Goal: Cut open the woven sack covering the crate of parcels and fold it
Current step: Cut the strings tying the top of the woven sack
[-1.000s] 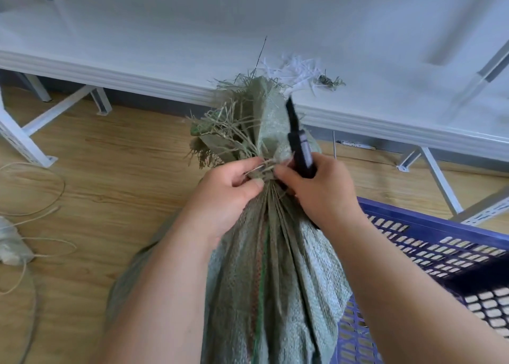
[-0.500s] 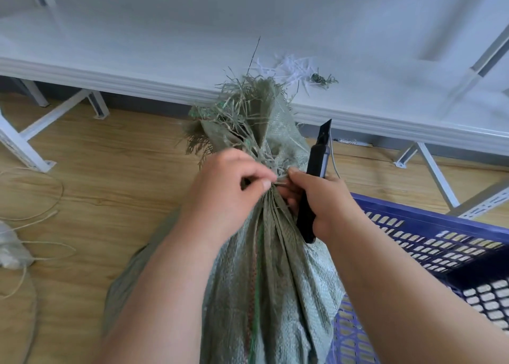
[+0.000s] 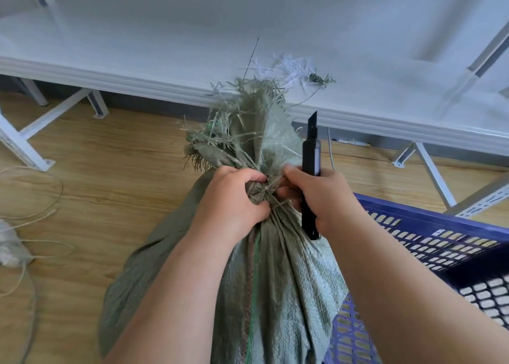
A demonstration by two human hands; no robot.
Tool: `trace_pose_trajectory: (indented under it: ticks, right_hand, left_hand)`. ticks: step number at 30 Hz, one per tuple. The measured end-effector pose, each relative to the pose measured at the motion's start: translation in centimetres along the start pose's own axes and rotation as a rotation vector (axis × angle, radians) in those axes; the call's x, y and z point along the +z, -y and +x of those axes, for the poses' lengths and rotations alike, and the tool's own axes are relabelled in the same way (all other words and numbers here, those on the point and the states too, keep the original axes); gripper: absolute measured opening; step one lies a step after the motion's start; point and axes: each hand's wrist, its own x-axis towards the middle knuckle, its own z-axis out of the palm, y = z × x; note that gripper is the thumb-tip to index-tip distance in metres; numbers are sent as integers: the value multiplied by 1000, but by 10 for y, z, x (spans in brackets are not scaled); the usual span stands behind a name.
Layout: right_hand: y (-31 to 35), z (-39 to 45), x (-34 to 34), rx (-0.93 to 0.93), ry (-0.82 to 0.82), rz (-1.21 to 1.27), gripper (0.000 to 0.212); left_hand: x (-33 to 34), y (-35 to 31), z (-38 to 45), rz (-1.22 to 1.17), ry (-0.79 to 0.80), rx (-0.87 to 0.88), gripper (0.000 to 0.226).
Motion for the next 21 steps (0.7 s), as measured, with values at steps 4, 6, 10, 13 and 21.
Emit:
trace_pose_trajectory:
  ticks: [4, 6, 10, 13, 21]
  right_hand:
    - [5, 0, -1, -351, -312, -364, 22]
    - [8, -3, 0, -497, -369, -500, 23]
    - [9, -14, 12, -575, -54, -473, 6]
    - [-5, -9, 17, -516, 68, -717, 15]
    - [-27, 5, 5, -448, -11, -742, 16]
  left_hand:
    - [0, 2, 3, -8, -6, -34, 47]
    - [0, 2, 3, -8, -10, -36, 46]
    - [0, 0, 5, -8, -6, 3, 39]
    - [0, 1, 8, -53, 34, 39, 32]
    - [2, 9, 5, 64, -13, -8, 58]
